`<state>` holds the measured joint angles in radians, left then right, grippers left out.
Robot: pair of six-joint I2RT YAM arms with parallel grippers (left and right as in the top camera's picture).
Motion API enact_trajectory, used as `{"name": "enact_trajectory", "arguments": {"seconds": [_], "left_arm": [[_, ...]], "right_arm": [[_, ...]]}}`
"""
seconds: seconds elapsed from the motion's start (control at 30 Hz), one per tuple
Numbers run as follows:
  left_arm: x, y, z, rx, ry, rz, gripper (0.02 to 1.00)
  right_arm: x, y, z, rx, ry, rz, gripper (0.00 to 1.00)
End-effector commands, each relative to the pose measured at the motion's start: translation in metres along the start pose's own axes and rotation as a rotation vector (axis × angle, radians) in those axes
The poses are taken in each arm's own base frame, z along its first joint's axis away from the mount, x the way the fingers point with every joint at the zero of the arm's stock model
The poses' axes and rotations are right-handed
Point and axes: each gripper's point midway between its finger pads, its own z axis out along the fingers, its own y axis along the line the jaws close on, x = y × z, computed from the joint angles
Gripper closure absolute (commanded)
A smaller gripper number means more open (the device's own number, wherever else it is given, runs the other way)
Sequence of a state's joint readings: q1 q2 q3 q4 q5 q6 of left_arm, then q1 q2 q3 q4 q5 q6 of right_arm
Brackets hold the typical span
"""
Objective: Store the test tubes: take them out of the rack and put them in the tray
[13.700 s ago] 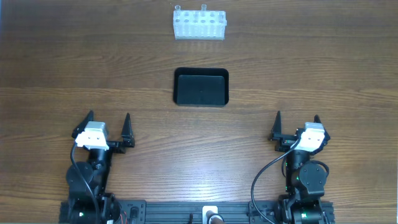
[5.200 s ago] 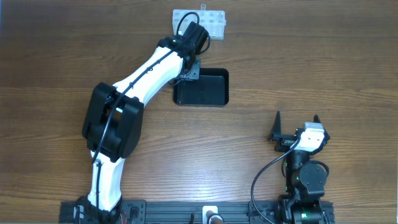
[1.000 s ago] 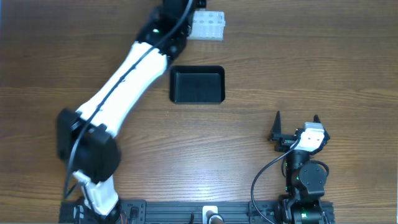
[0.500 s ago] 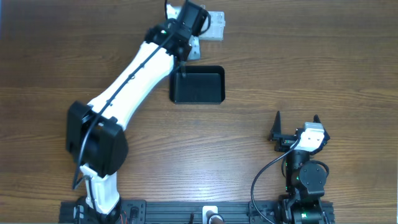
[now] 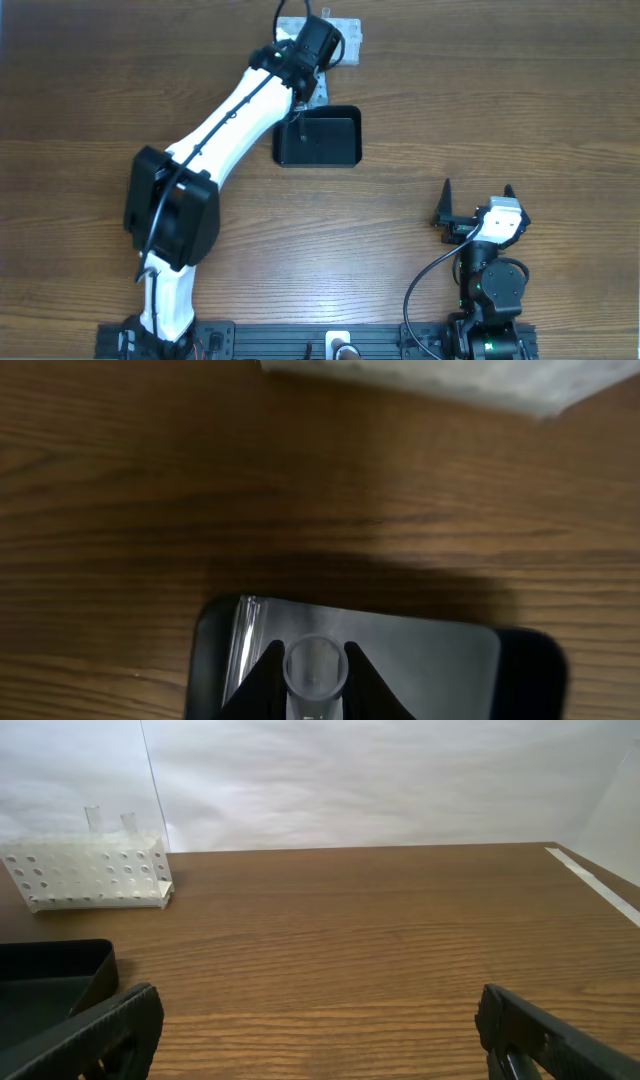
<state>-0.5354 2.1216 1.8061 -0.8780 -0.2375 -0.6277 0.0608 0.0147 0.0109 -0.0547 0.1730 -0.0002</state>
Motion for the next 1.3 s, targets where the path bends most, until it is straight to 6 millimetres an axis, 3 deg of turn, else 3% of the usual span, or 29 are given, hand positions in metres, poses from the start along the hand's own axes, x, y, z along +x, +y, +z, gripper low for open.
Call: {"name": "enact_trajectory", "arguments": {"seconds": [0.03,0.27,0.53,1.1,1.2,1.3], "left_arm": [[0.017,-0.003,0.021,-0.014,0.058,0.076,0.958],[0.027,-0.005,0.033,-0.023,0.087,0.148,0.928],[0.033,-0.002,0.033,-0.034,0.112,0.192,0.912],[0.048,0.001,0.052,-0.053,0.164,0.206,0.860],[0.048,0.001,0.052,-0.053,0.164,0.206,0.820],[0.045,-0.001,0.048,-0.040,0.157,0.202,0.689]], "right_arm": [[0.002,0.003,0.000,-0.013,0.000,0.003,0.009],[0.002,0.003,0.000,-0.013,0.000,0.003,0.009],[0.002,0.003,0.000,-0.013,0.000,0.003,0.007],[0.002,0.003,0.000,-0.013,0.000,0.003,0.009],[0.002,0.003,0.000,-0.013,0.000,0.003,0.009],[0.002,0.003,0.000,-0.013,0.000,0.003,0.007]]}}
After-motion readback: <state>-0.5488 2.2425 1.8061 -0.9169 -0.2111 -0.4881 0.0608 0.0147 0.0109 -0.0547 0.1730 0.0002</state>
